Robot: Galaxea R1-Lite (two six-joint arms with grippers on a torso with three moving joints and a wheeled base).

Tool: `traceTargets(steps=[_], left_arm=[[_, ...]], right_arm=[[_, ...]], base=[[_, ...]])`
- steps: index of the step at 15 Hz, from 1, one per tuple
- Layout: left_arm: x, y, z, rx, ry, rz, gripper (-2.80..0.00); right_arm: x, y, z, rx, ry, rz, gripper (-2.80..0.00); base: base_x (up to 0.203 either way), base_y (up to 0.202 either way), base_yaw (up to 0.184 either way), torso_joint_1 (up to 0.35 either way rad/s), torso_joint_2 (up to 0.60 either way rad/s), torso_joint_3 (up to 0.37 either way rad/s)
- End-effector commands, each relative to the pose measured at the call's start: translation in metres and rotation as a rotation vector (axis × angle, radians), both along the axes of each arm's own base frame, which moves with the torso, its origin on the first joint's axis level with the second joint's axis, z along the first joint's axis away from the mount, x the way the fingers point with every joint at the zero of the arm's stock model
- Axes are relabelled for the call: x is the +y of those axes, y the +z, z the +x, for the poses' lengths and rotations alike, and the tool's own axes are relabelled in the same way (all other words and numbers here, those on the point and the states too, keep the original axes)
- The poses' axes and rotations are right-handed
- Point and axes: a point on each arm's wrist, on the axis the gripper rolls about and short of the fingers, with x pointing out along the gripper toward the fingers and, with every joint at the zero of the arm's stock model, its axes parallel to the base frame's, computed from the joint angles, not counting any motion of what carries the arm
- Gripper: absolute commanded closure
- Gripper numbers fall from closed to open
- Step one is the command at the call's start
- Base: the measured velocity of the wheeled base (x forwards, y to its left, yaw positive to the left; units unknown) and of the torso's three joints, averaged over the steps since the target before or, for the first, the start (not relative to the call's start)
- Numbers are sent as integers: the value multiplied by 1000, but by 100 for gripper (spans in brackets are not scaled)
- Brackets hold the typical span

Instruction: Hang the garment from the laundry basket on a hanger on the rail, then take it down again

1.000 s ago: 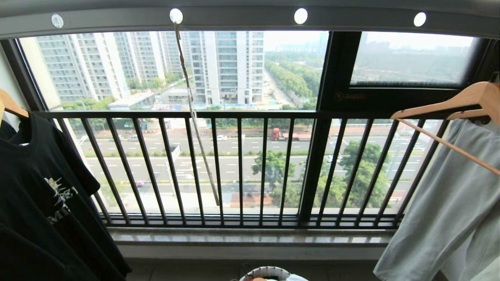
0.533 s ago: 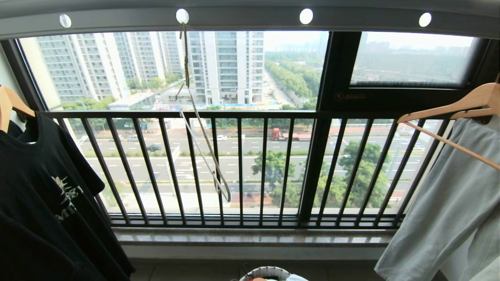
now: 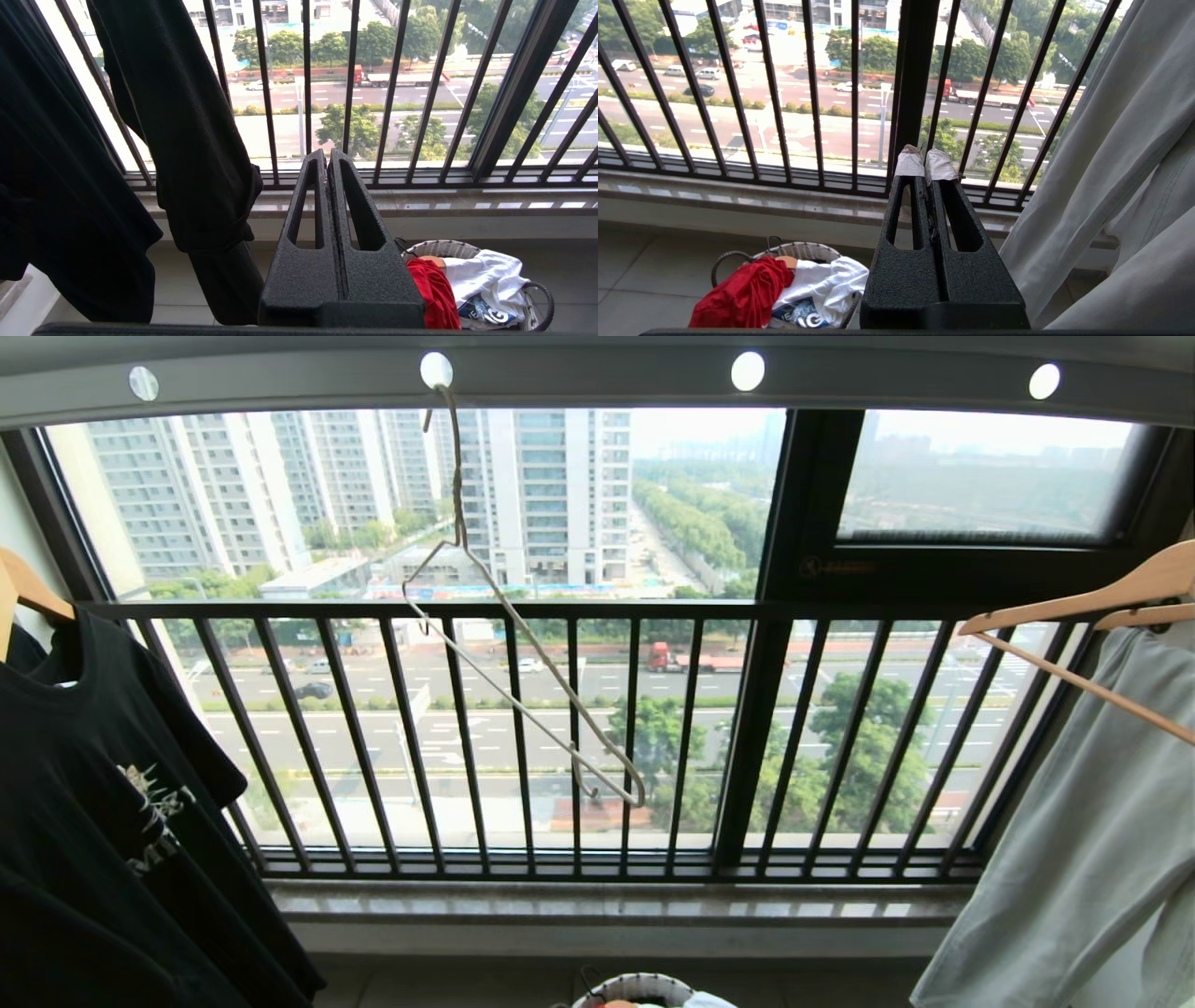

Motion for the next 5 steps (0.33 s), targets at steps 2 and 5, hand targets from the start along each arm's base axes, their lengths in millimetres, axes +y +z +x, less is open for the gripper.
traceTargets(steps=[2,5], left_arm=[[0,0,0,0,0,0,0],[0,0,0,0,0,0,0]], right_arm=[[0,0,0,2,1,-2,0],[0,0,0,2,0,8,0]], base=[[0,0,0,0,0,0],[0,0,0,0,0,0]])
